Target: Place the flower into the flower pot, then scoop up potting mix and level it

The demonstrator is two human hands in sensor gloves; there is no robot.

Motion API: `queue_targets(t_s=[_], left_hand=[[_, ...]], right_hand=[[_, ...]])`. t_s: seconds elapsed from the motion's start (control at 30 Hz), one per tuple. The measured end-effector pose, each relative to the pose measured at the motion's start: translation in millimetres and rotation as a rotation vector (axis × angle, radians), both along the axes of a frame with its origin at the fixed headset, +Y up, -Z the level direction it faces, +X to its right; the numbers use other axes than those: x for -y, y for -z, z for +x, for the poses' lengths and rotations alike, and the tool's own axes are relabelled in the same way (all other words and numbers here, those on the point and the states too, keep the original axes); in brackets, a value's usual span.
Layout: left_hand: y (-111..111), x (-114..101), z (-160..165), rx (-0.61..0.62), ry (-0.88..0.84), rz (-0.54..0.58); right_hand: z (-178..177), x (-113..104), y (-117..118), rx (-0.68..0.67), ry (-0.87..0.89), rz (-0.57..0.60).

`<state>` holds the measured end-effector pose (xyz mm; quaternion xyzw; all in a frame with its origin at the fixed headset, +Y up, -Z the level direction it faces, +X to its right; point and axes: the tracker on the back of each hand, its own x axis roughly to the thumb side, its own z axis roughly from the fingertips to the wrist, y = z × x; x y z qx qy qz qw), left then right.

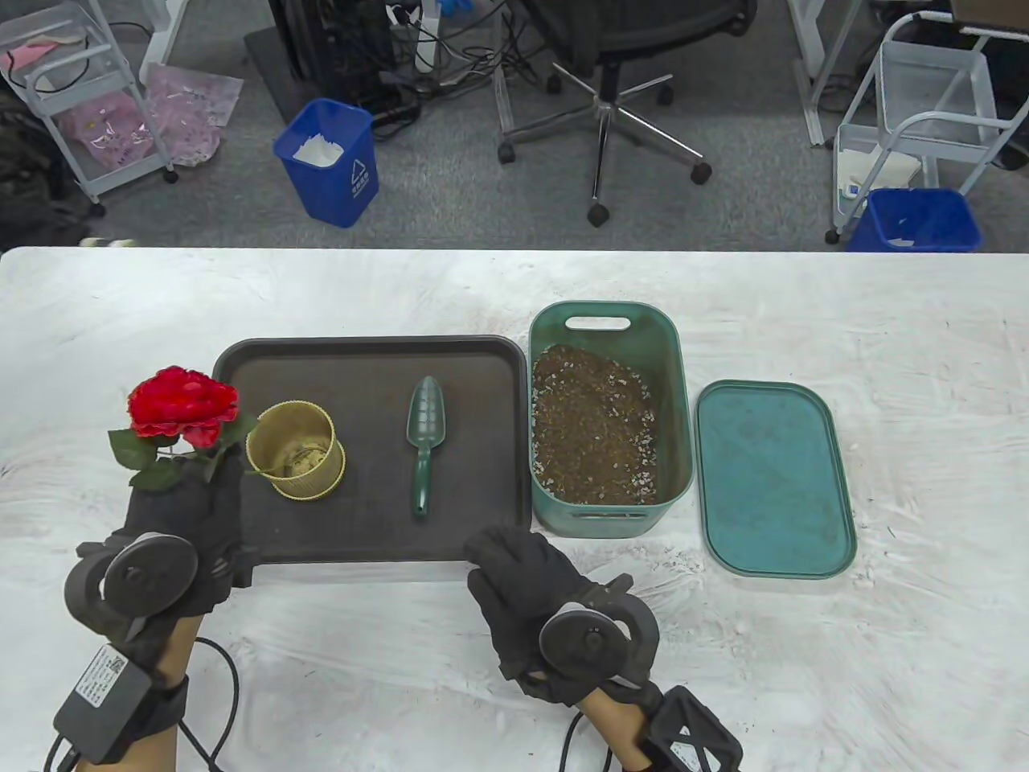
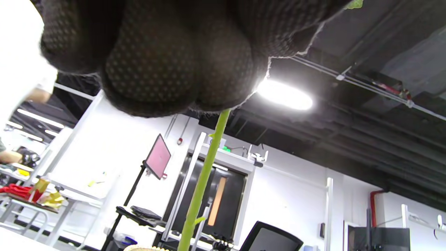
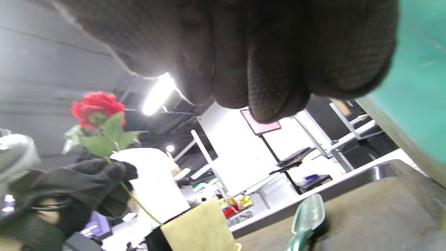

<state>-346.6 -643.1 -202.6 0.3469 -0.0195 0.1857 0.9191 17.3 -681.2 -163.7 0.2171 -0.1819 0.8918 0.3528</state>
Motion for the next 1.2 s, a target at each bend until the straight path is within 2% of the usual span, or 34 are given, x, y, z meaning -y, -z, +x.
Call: queue_targets(t_s=[0.13, 0.23, 0.3, 0.4, 0.5, 0.57, 0.63, 0.7, 0.93, 1.07, 1.2], left_hand=[[-1, 2, -4, 0.011, -0.052, -0.011], [-2, 3, -9, 0.015, -0.077, -0.017], [-2, 5, -11, 0.016, -0.09, -0.025], [-2, 7, -14, 0.014, -0.106, -0.038], [0, 12, -16, 0.013, -0.1, -0.055], [1, 13, -18, 0.016, -0.134, -0.06], [1, 13, -19, 0.017, -0.139, -0.061], [1, 14, -20, 0.02, -0.153, -0.064], [2, 15, -18, 0.038, -0.148, -0.062], [2, 15, -18, 0.037, -0.149, -0.062], [1, 15, -17, 0.039, -0.147, -0.061]], right_hand=[[-31, -18, 18, 0.1, -0.141, -0.046], [-69, -34, 44, 0.175, -0.352, -0.097], [-92, -39, 67, 0.223, -0.469, -0.182], [-123, -31, 108, 0.328, -0.666, -0.359], [-138, -12, 139, 0.444, -0.749, -0.483], [-146, 9, 153, 0.497, -0.829, -0.646], [-151, 26, 160, 0.512, -0.92, -0.794], [-155, 39, 163, 0.546, -0.945, -0.839], [-156, 51, 170, 0.695, -1.001, -0.841], [-153, 57, 171, 0.711, -0.981, -0.861], [-148, 52, 166, 0.747, -0.941, -0.821]])
